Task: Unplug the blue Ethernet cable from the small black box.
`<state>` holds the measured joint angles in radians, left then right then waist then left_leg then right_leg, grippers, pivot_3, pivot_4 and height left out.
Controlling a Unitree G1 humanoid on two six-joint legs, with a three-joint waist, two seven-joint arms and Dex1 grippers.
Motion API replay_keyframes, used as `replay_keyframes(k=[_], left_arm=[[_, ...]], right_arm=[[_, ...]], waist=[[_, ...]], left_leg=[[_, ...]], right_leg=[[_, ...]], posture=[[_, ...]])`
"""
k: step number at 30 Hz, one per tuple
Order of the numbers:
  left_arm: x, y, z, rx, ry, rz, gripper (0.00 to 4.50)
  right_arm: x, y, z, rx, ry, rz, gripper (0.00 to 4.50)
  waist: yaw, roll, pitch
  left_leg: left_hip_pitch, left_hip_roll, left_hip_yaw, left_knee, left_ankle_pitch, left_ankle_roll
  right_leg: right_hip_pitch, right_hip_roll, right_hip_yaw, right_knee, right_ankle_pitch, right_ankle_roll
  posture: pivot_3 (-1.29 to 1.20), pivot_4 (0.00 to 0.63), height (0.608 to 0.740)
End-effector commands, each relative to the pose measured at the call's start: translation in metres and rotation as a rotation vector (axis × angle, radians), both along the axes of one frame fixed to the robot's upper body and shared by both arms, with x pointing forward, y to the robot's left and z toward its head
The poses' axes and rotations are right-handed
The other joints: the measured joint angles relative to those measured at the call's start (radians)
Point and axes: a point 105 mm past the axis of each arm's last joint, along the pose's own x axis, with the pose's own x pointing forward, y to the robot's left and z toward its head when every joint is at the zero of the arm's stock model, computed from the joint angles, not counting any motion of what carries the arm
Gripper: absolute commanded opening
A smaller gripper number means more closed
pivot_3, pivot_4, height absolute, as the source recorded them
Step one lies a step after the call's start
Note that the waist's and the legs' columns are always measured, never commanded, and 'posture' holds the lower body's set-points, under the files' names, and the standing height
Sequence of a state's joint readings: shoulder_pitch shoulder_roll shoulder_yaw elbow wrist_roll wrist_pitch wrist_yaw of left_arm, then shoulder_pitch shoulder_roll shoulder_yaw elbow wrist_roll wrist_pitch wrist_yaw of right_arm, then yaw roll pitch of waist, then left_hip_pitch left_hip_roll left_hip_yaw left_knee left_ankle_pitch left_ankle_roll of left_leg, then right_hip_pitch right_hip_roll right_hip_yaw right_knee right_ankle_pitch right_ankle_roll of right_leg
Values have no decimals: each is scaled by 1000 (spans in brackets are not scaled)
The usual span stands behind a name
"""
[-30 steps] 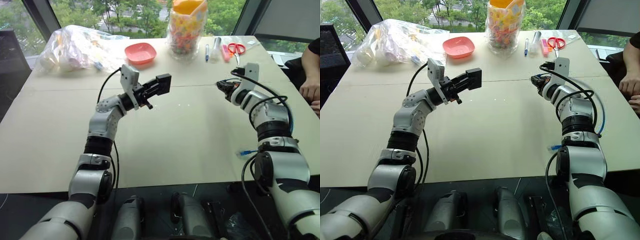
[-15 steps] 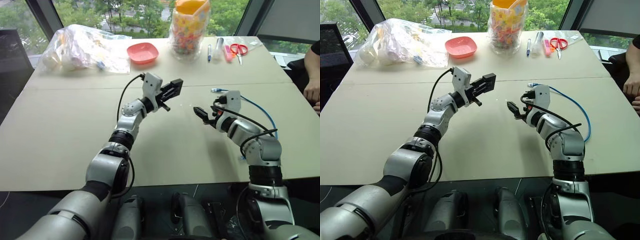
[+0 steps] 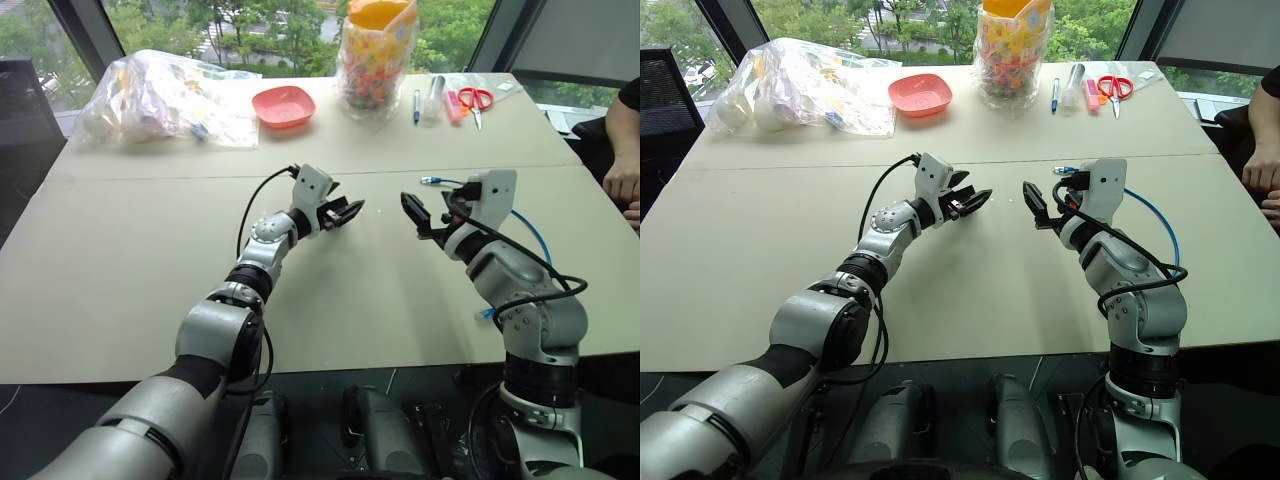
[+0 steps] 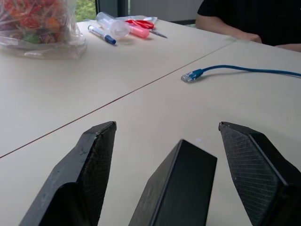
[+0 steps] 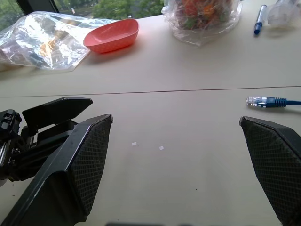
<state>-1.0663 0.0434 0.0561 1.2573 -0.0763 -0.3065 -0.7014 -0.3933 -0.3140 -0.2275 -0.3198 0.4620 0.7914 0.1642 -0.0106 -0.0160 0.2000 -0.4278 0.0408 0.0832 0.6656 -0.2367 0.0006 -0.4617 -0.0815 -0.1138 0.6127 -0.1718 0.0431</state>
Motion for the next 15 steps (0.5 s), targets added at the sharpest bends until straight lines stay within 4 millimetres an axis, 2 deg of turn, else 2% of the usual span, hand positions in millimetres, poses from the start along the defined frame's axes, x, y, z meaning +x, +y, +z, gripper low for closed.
replay_keyframes(k=[1,5,8,12,15], left_arm=[[3,24,39,-42,-87,-51,3962],[-13,53,52,-64,-81,-115,3962],[-41,92,50,-51,14,-104,3962],[-85,110,41,-18,121,-127,3962],[-100,124,32,-23,184,-58,3962]], right_arm=[[-10,-2,9,-54,-54,27,4500],[-23,-2,5,-80,-58,89,4500],[-33,-1,1,-57,-46,146,4500],[-39,1,-1,-45,-40,191,4500],[-42,6,-2,-57,-35,242,4500]], waist=[[-1,0,0],[-5,0,0],[-7,0,0],[-2,1,0],[4,1,0]], left_leg=[[0,0,0,0,0,0],[0,1,0,-1,0,0],[1,2,1,-1,0,0],[1,3,0,-1,0,0],[1,3,-1,1,0,-1]], right_leg=[[0,0,0,0,0,0],[0,1,1,0,0,0],[0,1,1,0,0,-1],[0,2,1,0,0,-1],[1,2,1,0,-2,-4]], posture=[[0,150,740],[0,150,740],[0,150,740],[0,150,740],[0,150,740]])
